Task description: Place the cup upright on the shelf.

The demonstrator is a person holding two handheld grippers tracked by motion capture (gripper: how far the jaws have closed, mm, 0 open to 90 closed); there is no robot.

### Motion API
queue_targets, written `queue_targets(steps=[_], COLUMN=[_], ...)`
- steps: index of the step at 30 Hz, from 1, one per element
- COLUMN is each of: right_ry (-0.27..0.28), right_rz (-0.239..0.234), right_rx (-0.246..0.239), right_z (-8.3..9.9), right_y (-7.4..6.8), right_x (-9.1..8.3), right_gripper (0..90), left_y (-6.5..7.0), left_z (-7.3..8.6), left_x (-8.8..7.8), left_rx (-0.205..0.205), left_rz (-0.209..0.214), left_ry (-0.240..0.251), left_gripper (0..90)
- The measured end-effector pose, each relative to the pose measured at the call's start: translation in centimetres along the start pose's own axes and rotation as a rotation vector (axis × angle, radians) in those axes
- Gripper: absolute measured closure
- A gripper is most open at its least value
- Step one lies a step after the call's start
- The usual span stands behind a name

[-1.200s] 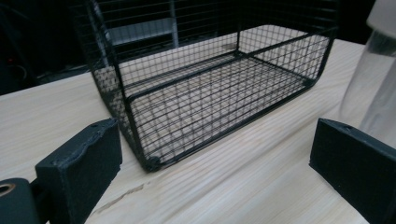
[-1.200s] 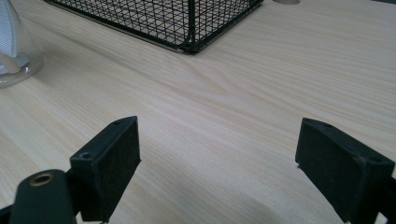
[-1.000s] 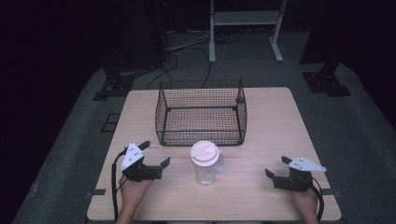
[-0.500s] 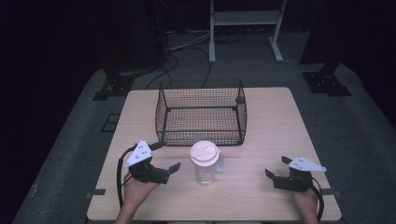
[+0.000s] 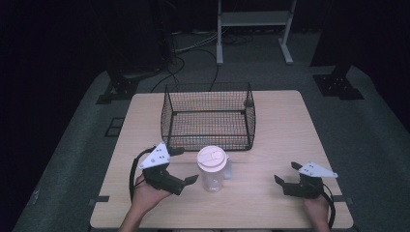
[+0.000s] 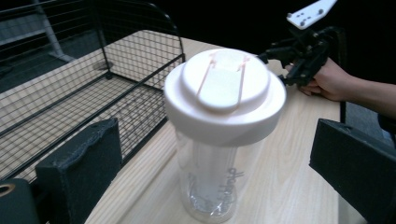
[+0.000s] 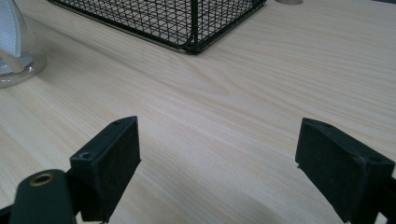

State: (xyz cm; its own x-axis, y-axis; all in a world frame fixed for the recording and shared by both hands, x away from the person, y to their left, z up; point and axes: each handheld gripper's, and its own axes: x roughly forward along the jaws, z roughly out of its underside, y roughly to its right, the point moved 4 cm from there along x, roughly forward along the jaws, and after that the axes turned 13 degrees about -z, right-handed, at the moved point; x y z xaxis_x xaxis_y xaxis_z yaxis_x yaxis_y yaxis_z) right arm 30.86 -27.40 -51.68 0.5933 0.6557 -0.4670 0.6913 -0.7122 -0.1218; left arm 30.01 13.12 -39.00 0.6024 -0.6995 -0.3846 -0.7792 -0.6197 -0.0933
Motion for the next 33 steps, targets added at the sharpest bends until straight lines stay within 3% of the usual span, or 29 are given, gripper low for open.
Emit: queue_targets(steps=[6,17,33], right_ry=[0.001,0.004,0.002], right_rz=[-0.002,-0.007,-0.016], right_rx=[0.000,-0.002,-0.004], right_z=[0.0,0.0,0.0], right_y=[0.0,0.0,0.0], right_x=[0.0,0.0,0.0], right_gripper=[12.9,12.9,12.9], left_y=[0.9,1.4,1.6], left_z=[-0.9,-1.5,-1.5], left_x=[0.8,2.3,5.2], left_rx=[0.041,0.099,0.126], left_rz=[0.043,0.054,0.055], left_ry=[-0.043,-0.131,-0.266], left_gripper=[1.5,1.5,1.5])
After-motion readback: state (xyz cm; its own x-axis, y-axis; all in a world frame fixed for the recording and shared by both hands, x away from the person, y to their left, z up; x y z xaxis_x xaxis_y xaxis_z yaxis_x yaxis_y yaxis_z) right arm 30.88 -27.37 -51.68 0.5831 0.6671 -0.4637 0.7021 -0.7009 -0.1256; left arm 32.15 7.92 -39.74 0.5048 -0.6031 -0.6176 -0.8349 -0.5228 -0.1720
